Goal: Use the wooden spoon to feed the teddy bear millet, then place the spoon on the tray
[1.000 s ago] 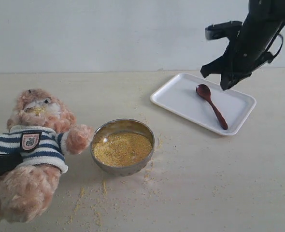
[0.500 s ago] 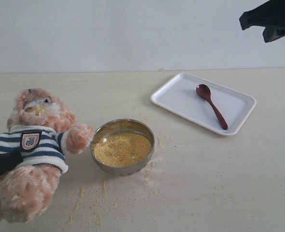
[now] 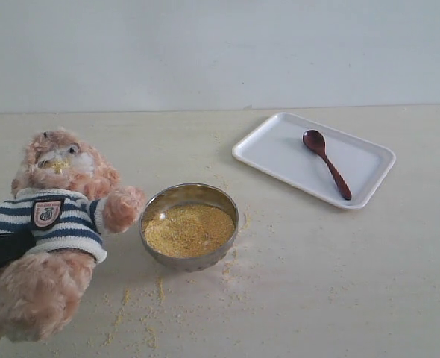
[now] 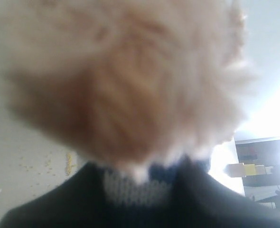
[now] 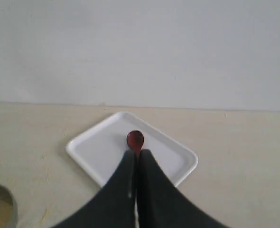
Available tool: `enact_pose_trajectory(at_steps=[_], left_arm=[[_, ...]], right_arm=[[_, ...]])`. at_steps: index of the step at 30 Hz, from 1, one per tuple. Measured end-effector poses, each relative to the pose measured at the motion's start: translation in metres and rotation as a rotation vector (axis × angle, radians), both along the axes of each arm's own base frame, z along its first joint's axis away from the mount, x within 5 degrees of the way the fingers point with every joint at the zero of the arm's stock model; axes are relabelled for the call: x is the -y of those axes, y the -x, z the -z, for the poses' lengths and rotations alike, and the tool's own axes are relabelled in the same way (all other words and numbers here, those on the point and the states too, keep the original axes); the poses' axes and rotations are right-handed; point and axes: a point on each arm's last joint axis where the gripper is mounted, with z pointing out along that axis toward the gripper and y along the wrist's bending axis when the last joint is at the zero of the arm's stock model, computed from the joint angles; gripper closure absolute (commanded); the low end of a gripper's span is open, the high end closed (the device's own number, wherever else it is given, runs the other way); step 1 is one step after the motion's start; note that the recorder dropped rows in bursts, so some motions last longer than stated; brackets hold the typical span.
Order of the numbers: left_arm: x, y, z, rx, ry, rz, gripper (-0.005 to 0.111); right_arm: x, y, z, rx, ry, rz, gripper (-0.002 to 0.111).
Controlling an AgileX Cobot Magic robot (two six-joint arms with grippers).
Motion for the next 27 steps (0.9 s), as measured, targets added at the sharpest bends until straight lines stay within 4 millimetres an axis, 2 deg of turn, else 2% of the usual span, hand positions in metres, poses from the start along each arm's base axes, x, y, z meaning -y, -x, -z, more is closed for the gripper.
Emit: enact_pose_trajectory(at_steps=[6, 15, 18, 23, 27], left_arm=[[0.000, 0.000, 0.000, 0.000, 0.000, 0.000, 0.102], [0.000, 0.000, 0.000, 0.000, 0.000, 0.000, 0.102], [0.000, 0.000, 0.000, 0.000, 0.000, 0.000, 0.102], [0.000, 0.000, 0.000, 0.000, 0.000, 0.000, 0.102], [0.000, 0.000, 0.000, 0.000, 0.000, 0.000, 0.102]], right_arm=[[0.009, 0.045, 0.017, -0.016, -0.023, 0.001, 0.108], [0.016, 0.096, 0.017, 0.045, -0.138, -0.024, 0.108], [0.017, 0.103, 0.012, 0.112, -0.169, -0.029, 0.108], [0.019, 0.103, -0.003, 0.281, -0.199, -0.020, 0.108], [0.021, 0.097, -0.018, 0.467, -0.050, -0.004, 0.108]])
